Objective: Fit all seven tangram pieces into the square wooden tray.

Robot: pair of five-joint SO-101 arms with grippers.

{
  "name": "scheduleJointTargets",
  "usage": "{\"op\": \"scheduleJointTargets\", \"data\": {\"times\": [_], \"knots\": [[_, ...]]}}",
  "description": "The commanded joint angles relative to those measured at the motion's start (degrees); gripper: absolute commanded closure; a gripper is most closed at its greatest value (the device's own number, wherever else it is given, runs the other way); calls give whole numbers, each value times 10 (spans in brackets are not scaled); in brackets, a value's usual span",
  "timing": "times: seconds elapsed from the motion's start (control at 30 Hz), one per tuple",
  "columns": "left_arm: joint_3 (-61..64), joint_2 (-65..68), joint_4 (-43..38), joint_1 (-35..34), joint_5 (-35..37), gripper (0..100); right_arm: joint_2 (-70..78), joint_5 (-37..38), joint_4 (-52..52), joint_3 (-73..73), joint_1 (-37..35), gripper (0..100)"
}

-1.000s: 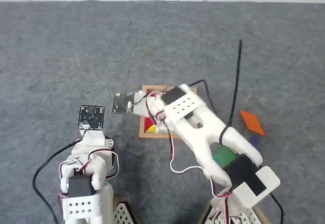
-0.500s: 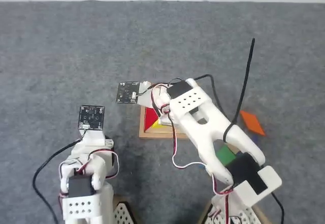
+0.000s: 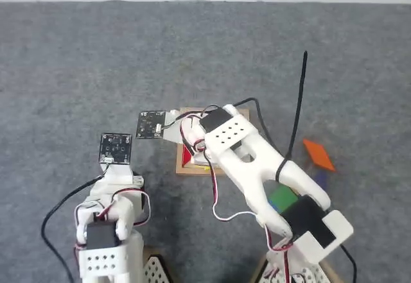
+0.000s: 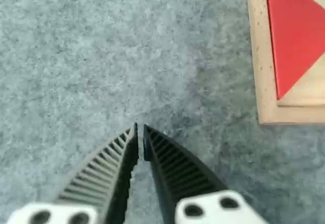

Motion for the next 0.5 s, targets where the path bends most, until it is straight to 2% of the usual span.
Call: {"op": "scheduleJointTargets", "data": {"times": [0.0,0.07,0.13,0.23,0.3,0.47], "knots": [[-7,-11,2,-3,10,982,-30,-72,1,-69,22,703],[-7,-11,2,-3,10,982,-24,-152,1,-109,63,706],[-7,-11,2,-3,10,982,-20,-211,1,-123,115,761],[-7,-11,2,-3,10,982,6,-210,2,-114,168,905],[-7,-11,2,-3,10,982,29,-211,1,-103,189,962],[-7,-11,2,-3,10,982,85,-212,-10,-97,216,969]]}}
